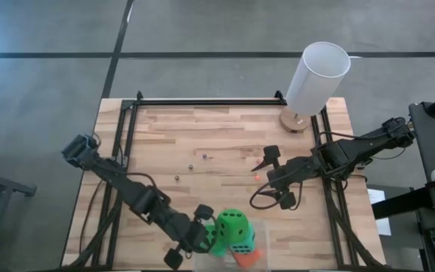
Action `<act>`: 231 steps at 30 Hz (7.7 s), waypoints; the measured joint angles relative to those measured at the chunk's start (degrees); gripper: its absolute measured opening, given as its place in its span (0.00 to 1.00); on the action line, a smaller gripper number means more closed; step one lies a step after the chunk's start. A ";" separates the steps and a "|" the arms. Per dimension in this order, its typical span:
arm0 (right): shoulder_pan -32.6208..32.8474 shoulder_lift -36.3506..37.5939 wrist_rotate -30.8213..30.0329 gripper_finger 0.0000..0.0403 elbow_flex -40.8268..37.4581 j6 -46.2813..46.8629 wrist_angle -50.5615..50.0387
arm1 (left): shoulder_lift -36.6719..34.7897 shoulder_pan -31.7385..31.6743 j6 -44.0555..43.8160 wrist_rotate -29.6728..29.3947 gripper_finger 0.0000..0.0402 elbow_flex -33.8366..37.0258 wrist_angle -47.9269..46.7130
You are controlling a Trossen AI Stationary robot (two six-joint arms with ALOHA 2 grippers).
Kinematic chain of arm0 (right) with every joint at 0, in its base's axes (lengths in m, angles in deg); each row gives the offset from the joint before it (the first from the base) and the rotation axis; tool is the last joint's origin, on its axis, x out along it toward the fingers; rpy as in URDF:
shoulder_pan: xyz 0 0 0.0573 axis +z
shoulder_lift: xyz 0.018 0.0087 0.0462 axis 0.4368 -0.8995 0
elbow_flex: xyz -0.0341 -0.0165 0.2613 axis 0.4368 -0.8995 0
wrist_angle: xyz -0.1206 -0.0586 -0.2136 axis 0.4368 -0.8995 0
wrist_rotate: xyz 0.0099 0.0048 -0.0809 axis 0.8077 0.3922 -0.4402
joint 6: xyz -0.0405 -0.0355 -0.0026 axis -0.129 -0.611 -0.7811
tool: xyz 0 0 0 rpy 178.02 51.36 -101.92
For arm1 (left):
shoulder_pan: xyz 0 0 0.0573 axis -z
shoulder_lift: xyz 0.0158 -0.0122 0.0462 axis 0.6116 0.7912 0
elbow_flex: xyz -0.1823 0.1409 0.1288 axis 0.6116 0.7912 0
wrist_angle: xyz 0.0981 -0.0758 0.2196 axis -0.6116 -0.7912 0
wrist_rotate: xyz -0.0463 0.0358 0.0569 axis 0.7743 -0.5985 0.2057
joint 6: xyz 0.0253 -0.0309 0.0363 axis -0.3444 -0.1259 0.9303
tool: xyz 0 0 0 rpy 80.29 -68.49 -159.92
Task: Pick & Place Dice
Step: Put the small purple dice into the transparent bin, then put the bottom small black dice into the transparent bin
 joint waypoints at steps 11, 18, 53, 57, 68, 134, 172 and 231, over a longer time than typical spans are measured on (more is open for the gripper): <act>-0.01 0.00 0.00 0.85 0.00 0.00 0.02 | 0.08 0.09 -0.61 0.47 0.18 0.46 0.78; 0.00 0.00 0.02 0.85 0.00 0.00 0.00 | 0.09 0.04 -0.60 0.47 0.26 0.48 0.75; -0.01 0.00 0.04 0.85 0.00 1.07 0.01 | -8.19 -4.45 -17.32 -16.57 0.42 0.57 -31.27; 0.00 0.00 0.04 0.85 0.00 1.07 0.04 | -9.27 -4.66 -30.10 -24.46 0.42 0.63 -38.86; -0.01 0.00 0.04 0.85 0.00 0.87 0.01 | -9.88 -9.57 -55.02 -25.59 0.41 10.47 -44.69; -0.01 0.00 0.00 0.85 0.00 0.60 0.00 | -8.81 -22.80 -61.99 -17.58 0.41 42.86 -9.49; -0.01 0.00 0.02 0.85 0.00 0.61 0.03 | -5.73 -22.69 -61.85 -15.72 0.25 42.48 -9.87; -0.01 0.00 0.02 0.85 0.00 0.60 0.02 | -6.01 -5.36 -56.24 -42.68 0.13 4.07 -42.11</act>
